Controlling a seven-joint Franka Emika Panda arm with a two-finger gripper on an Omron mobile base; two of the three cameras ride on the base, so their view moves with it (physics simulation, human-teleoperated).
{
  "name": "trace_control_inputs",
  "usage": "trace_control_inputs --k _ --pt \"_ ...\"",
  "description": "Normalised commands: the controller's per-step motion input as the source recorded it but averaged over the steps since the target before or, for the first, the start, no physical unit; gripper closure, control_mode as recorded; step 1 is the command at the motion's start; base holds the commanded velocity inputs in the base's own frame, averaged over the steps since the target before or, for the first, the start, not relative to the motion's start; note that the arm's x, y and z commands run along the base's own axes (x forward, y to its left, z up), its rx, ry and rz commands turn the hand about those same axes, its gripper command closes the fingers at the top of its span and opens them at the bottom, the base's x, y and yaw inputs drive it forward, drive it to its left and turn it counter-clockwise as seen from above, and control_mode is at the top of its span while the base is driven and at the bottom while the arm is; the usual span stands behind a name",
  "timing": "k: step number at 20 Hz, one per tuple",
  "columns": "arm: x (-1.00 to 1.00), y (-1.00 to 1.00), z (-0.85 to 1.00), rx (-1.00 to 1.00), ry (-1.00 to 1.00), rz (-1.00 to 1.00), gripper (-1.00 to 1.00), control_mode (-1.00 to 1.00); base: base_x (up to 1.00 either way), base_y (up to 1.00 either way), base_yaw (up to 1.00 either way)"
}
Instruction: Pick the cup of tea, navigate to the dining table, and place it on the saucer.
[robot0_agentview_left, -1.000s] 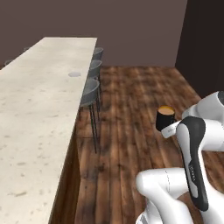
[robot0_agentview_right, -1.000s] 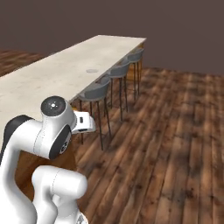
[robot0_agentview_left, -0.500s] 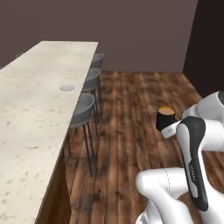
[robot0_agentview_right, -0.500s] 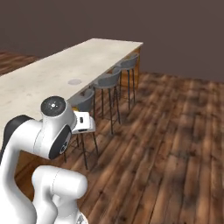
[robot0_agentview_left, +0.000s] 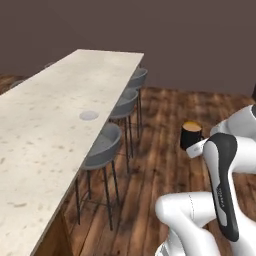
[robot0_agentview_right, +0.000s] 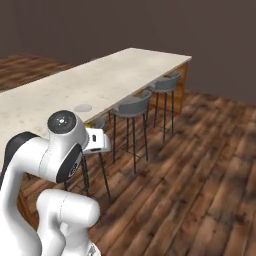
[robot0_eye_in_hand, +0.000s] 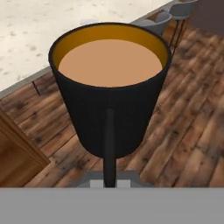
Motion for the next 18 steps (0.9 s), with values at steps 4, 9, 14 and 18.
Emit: trace_control_inputs --k 4,9,14,18 --pt "0.0 0.0 0.0 0.0 0.0 0.0 1.0 1.0 1.0 -0.51 0.47" --pt "0.0 0.0 0.0 0.0 0.0 0.0 1.0 1.0 1.0 -0.55 0.45" --pt "0.0 0.0 0.0 0.0 0.0 0.0 1.0 1.0 0.97 -0.26 0.49" --pt "0.0 0.0 0.0 0.0 0.0 0.0 1.0 1.0 0.57 -0.16 0.46"
